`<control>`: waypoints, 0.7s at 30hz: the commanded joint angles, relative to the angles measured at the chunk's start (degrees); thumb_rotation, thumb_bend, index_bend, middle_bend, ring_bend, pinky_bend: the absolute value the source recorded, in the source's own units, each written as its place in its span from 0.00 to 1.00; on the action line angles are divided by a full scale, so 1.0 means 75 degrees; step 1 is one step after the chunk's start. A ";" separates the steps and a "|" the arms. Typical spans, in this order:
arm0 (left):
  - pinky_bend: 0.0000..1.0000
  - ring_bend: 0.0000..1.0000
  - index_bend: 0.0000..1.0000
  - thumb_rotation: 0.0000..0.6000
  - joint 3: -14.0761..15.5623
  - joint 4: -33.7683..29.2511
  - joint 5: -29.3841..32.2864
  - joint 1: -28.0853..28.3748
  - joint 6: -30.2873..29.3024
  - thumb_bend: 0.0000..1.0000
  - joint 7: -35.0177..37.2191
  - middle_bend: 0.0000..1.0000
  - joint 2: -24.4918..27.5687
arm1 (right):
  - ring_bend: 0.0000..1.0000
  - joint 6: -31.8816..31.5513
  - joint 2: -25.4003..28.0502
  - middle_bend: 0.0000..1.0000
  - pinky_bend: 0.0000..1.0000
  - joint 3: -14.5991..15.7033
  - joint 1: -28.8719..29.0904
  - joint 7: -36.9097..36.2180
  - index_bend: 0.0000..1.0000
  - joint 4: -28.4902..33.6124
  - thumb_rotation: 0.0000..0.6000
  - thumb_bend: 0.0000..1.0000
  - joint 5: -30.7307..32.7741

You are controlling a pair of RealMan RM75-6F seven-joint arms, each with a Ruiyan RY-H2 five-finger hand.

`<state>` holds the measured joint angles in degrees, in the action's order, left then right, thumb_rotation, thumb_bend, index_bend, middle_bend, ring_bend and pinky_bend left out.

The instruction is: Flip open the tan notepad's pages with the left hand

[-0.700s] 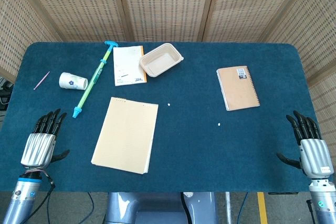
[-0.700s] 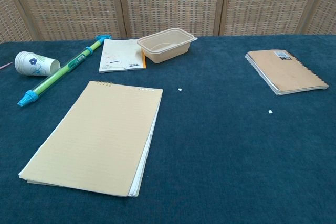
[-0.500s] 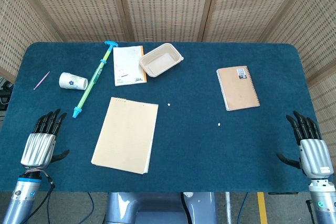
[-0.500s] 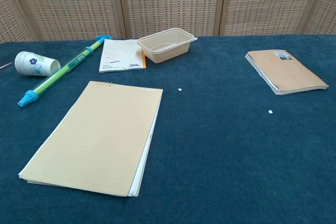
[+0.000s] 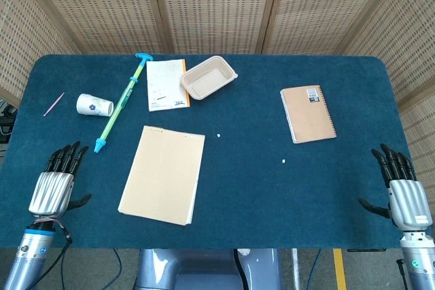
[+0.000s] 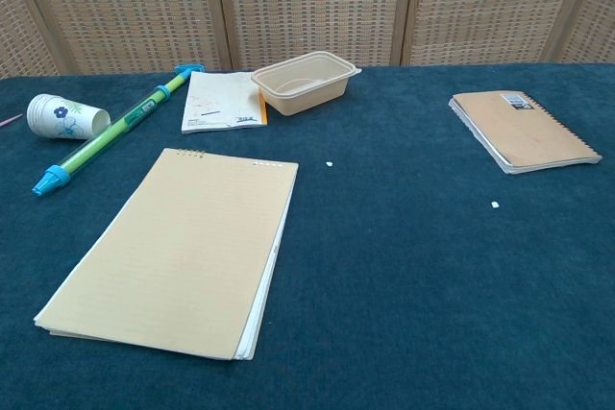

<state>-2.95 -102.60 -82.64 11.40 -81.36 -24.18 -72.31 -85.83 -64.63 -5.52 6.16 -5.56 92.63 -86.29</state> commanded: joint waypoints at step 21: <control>0.07 0.00 0.00 1.00 0.0811 0.0184 -0.0804 0.0432 0.1136 0.31 -0.0689 0.00 -0.0727 | 0.00 -0.0061 0.0066 0.00 0.03 -0.0035 -0.0034 -0.0264 0.03 -0.0014 1.00 0.15 -0.0010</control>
<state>2.52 -101.64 -88.10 14.24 -73.62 -28.64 -77.04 -86.25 -64.16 -5.76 5.92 -7.49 92.54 -86.34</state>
